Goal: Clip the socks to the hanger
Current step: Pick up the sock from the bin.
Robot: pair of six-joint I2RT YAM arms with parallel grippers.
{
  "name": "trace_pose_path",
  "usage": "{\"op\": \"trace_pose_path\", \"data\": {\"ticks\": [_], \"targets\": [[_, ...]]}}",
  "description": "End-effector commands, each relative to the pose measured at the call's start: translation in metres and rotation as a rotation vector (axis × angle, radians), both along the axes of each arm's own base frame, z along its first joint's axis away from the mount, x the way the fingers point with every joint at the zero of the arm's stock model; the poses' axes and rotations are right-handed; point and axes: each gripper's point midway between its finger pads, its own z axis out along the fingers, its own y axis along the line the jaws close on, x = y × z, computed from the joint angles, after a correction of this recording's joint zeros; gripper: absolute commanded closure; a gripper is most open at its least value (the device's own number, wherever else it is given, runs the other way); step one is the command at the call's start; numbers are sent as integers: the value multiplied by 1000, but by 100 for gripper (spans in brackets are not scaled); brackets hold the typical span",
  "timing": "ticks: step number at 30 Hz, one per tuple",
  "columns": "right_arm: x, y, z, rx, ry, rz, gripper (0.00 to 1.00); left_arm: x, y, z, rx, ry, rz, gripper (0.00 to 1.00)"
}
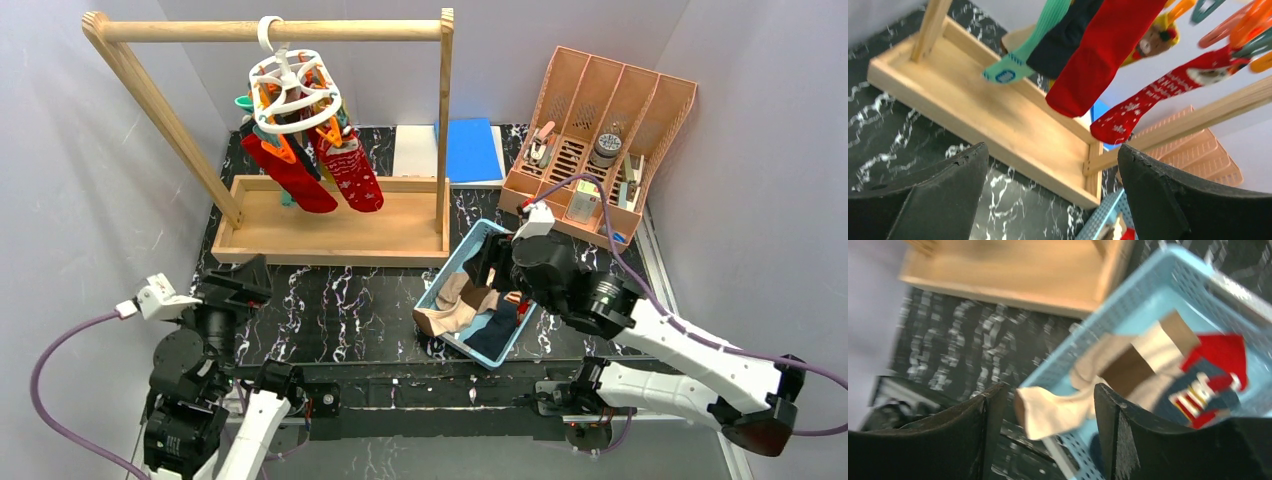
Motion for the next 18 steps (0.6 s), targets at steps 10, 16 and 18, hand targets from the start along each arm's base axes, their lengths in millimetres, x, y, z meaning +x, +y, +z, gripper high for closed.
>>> {"op": "trace_pose_path", "data": {"ticks": [10,16,18], "targets": [[64,-50,-125,-33,393,-328,32,25,-69,-140,-311,372,-210,2],[83,-32,-133,-74,425,-309,32,22,-59,-143,-262,343,-181,2],[87,-32,-145,-111,446,-317,33,20,-56,-145,-256,334,-174,2]]}}
